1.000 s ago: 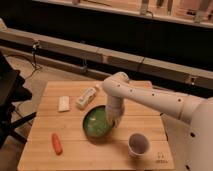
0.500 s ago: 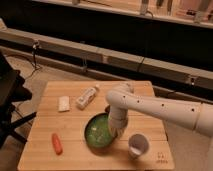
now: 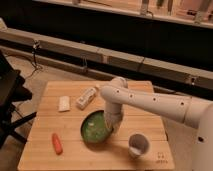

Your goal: Drag the ceramic bowl in a circle

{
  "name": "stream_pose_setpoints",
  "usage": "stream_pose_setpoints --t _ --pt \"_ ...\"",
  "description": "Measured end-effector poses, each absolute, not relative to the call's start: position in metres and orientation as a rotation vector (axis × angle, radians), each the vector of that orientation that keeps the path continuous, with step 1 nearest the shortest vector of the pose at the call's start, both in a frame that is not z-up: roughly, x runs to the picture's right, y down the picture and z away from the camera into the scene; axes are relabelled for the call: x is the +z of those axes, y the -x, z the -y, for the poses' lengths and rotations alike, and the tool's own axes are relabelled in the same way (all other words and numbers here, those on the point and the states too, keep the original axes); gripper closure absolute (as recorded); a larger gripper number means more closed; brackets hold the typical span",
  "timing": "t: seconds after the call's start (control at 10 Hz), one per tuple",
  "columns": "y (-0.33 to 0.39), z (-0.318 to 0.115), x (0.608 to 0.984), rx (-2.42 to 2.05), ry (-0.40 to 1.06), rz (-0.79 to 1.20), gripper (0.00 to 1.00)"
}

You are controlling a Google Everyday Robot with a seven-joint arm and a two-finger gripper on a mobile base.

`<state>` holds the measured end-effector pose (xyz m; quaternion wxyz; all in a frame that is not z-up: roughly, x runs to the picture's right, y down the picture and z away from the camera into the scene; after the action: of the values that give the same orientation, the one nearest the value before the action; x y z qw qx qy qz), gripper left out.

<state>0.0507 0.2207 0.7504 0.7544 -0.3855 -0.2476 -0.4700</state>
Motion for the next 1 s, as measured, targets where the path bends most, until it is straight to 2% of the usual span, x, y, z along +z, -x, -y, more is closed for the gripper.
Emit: stream_pose_setpoints --t 1.0 --pt "-0.036 -0.211 0.753 -1.066 0.844 0.528 0.99"
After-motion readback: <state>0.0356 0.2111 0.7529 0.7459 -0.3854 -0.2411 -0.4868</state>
